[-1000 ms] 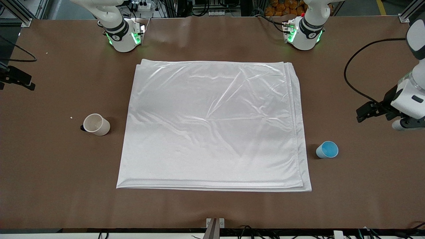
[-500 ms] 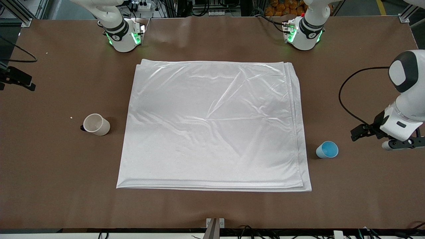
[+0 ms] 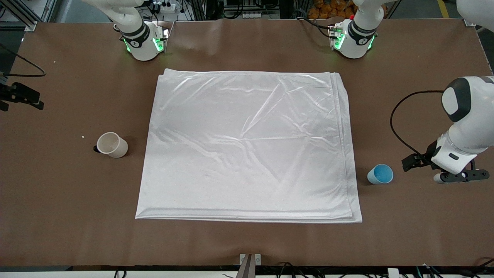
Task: Place blue cup into white mug on cloth
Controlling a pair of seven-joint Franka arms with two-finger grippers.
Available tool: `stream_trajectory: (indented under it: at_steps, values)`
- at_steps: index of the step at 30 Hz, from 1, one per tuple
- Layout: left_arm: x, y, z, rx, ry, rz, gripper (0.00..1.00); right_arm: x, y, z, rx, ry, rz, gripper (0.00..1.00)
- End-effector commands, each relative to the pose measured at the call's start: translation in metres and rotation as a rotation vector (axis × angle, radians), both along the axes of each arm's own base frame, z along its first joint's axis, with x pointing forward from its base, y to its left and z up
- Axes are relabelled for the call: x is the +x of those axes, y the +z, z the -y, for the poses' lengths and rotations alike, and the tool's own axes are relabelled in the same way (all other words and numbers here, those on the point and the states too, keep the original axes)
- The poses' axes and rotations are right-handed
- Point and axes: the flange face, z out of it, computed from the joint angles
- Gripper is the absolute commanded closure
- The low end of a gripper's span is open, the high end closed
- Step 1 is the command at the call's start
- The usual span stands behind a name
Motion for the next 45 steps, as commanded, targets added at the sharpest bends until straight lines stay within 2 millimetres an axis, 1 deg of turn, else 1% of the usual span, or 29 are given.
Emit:
stream_trajectory:
  at_steps: [1, 7, 9, 13, 19, 22, 25, 27, 30, 33, 37, 39, 40, 43, 45]
  values:
    - [0.004, -0.008, -0.004, 0.017, -0.026, 0.018, 0.00, -0.001, -0.021, 0.003, 0.011, 0.120, 0.000, 0.00]
    - [0.006, -0.017, -0.004, 0.018, -0.029, 0.013, 0.00, 0.000, -0.051, 0.005, 0.015, 0.260, -0.023, 0.00]
    - [0.006, -0.018, -0.004, 0.024, -0.035, 0.013, 0.00, 0.001, -0.060, 0.005, 0.014, 0.287, -0.016, 0.00]
    - [0.007, -0.024, -0.001, 0.021, -0.038, 0.004, 0.00, 0.003, -0.077, 0.006, 0.011, 0.373, 0.000, 0.00]
    - [0.006, -0.026, -0.002, 0.021, -0.037, 0.001, 0.00, 0.006, -0.102, 0.026, 0.011, 0.532, 0.006, 0.00]
    - [0.005, -0.030, -0.002, 0.020, -0.036, -0.008, 0.00, 0.009, -0.113, 0.035, 0.011, 0.606, 0.004, 0.00]
    - [0.004, -0.033, -0.002, 0.017, -0.037, -0.002, 0.00, 0.014, -0.126, 0.038, 0.016, 0.659, -0.007, 0.00]
    - [0.004, -0.037, -0.001, 0.016, -0.038, -0.002, 0.00, 0.016, -0.132, 0.043, 0.021, 0.692, -0.013, 0.00]
    - [0.004, -0.042, -0.001, 0.012, -0.031, -0.001, 0.00, 0.021, -0.141, 0.044, 0.018, 0.777, -0.008, 0.00]
    - [0.005, -0.049, -0.002, 0.009, -0.030, -0.004, 0.00, 0.026, -0.148, 0.049, 0.007, 0.869, 0.005, 0.00]
    - [0.005, -0.060, -0.004, 0.003, -0.026, -0.017, 0.00, 0.031, -0.165, 0.055, 0.016, 0.986, -0.010, 0.00]
    - [0.006, -0.071, -0.006, -0.004, -0.020, -0.027, 0.00, 0.033, -0.177, 0.057, 0.027, 1.052, -0.023, 0.00]
    - [0.006, -0.075, -0.010, -0.005, -0.016, -0.027, 0.00, 0.034, -0.181, 0.059, 0.029, 1.085, -0.025, 0.00]
    - [0.007, -0.087, -0.020, -0.011, -0.003, -0.026, 0.00, 0.036, -0.191, 0.071, 0.032, 1.149, -0.022, 0.00]
    - [0.007, -0.096, -0.021, -0.015, -0.002, -0.035, 0.00, 0.037, -0.198, 0.072, 0.040, 1.200, -0.030, 0.00]
